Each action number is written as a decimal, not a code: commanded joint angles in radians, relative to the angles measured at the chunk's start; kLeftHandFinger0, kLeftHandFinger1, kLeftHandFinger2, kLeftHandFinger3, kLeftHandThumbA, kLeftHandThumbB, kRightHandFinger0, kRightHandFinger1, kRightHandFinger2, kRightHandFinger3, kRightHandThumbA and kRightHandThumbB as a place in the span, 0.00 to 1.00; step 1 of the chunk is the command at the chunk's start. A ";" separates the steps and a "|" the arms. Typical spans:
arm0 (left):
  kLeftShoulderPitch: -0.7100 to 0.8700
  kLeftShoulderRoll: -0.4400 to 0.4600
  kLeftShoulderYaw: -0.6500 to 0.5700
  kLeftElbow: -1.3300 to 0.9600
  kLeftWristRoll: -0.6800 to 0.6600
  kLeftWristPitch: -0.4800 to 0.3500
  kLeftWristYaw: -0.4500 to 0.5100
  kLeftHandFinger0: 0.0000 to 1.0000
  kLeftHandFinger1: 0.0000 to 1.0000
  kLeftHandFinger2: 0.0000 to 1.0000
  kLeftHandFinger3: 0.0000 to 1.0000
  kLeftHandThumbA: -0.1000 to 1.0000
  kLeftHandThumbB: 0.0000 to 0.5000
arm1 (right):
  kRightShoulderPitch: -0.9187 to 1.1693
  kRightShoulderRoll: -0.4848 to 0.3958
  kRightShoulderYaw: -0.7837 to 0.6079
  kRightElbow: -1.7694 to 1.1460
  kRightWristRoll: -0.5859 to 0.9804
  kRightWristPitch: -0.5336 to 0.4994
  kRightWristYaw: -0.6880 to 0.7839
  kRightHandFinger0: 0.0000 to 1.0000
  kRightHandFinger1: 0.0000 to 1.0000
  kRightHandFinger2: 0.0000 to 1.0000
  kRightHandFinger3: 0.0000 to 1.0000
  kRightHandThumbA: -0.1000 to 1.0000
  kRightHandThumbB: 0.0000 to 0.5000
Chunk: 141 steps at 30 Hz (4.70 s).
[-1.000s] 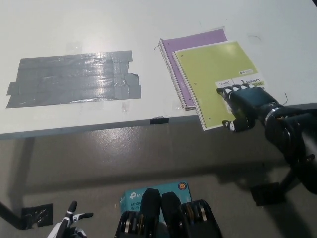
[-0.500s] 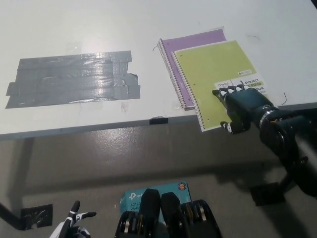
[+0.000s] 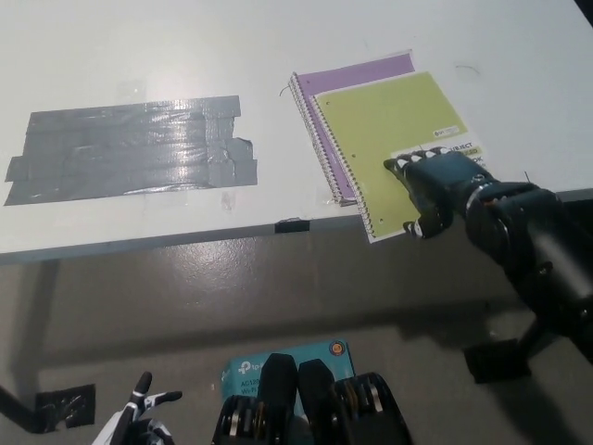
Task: The robot uses its right hand to align two notebooks stacked together until they are fully overlapped
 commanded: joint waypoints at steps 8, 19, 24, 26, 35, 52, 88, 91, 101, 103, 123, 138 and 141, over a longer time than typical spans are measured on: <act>-0.008 -0.010 0.004 -0.023 -0.007 -0.004 -0.011 0.05 0.13 0.22 0.72 1.00 1.00 | -0.078 0.029 0.022 0.019 0.016 0.003 0.098 1.00 1.00 1.00 1.00 1.00 0.63; 0.000 -0.028 0.025 -0.043 -0.054 0.025 -0.022 0.02 0.09 0.19 0.70 1.00 1.00 | -0.101 0.052 0.050 0.081 -0.008 0.063 0.151 1.00 1.00 1.00 1.00 1.00 0.58; 0.000 -0.039 0.027 -0.046 -0.053 0.037 -0.012 0.00 0.04 0.17 0.67 1.00 1.00 | -0.130 0.053 0.041 0.094 0.004 0.076 0.157 1.00 1.00 1.00 1.00 1.00 0.47; -0.001 -0.044 0.027 -0.052 -0.055 0.047 -0.011 0.00 0.05 0.26 0.66 1.00 1.00 | -0.145 0.057 0.036 0.103 0.006 0.080 0.151 1.00 1.00 1.00 1.00 1.00 0.42; -0.004 -0.059 0.026 -0.061 -0.060 0.059 -0.015 0.31 0.67 0.75 0.62 1.00 1.00 | -0.196 0.073 0.026 0.126 0.010 0.079 0.133 1.00 1.00 1.00 1.00 1.00 0.31; 0.009 -0.072 0.024 -0.068 -0.076 0.047 -0.016 0.43 0.81 0.82 0.63 1.00 1.00 | -0.225 0.102 0.009 0.164 0.017 0.138 0.129 1.00 1.00 1.00 1.00 1.00 0.40; 0.019 -0.072 -0.025 -0.114 -0.042 0.040 -0.014 0.58 0.82 0.70 0.51 1.00 0.97 | -0.248 0.070 0.007 0.199 -0.016 0.065 -0.055 1.00 1.00 1.00 1.00 1.00 0.28; 0.023 -0.079 -0.019 -0.105 -0.050 0.050 -0.009 0.52 0.81 0.74 0.52 1.00 0.97 | -0.236 0.072 0.005 0.169 0.000 0.036 -0.052 1.00 1.00 1.00 1.00 1.00 0.23; 0.018 -0.063 -0.001 -0.103 -0.055 0.043 -0.012 0.49 0.77 0.73 0.49 1.00 0.99 | -0.188 -0.042 -0.076 -0.073 0.045 0.051 0.013 1.00 1.00 1.00 1.00 1.00 0.16; 0.024 -0.063 0.001 -0.114 -0.060 0.060 -0.011 0.51 0.80 0.77 0.52 1.00 0.99 | -0.153 -0.089 -0.104 -0.175 0.054 0.062 0.043 1.00 1.00 1.00 1.00 1.00 0.15; 0.006 -0.047 0.004 -0.083 -0.056 0.019 -0.026 0.46 0.75 0.72 0.53 1.00 1.00 | 0.120 -0.306 -0.195 -0.597 0.125 0.140 0.299 1.00 1.00 1.00 1.00 1.00 1.00; 0.001 -0.052 -0.002 -0.073 -0.057 0.027 -0.025 0.47 0.77 0.79 0.55 1.00 1.00 | 0.121 -0.189 -0.163 -0.439 0.006 0.048 0.063 1.00 1.00 1.00 1.00 1.00 0.99; -0.002 -0.055 -0.001 -0.069 -0.060 0.027 -0.025 0.46 0.76 0.74 0.53 1.00 1.00 | 0.125 -0.177 -0.147 -0.398 -0.014 0.028 0.027 1.00 1.00 1.00 1.00 1.00 1.00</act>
